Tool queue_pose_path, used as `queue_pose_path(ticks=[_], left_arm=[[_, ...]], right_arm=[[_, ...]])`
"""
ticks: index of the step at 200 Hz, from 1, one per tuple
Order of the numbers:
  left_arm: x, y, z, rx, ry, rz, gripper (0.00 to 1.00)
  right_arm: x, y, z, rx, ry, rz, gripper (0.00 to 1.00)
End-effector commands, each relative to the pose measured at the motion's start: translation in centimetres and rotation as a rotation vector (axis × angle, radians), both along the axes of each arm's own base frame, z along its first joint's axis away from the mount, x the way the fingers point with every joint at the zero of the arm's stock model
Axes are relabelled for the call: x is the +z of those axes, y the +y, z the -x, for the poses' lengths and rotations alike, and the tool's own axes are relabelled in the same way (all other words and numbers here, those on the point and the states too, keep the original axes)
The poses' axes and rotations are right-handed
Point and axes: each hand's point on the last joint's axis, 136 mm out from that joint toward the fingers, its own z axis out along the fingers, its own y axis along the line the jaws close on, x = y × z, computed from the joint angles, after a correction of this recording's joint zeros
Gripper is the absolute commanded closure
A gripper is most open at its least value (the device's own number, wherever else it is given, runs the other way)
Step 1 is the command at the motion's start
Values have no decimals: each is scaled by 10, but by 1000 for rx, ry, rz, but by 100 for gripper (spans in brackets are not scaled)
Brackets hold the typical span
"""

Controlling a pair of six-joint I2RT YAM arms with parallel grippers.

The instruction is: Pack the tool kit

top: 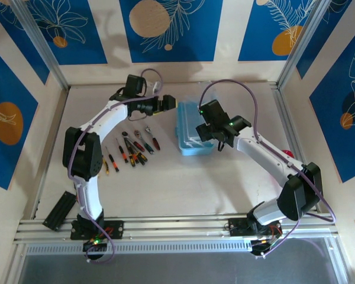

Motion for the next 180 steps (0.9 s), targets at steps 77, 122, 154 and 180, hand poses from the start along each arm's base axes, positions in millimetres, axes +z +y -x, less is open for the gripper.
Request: queue_pose_path(ticks=[77,122,154,180], left_arm=[[-104,-10,29,-91,135,-340,0],[-119,-6,35,-94,166,-377,0],[-122,-6,37,-96,175,-380,0],[-123,-7,38,-98,178,-380,0]], right_arm=[[2,2,6,-2,13,-133,24],[7,-10,6,-28,0,-161,24],[11,-30,5,-66,-6,-168,24],[13,-52,5,-113,-7,-184,23]])
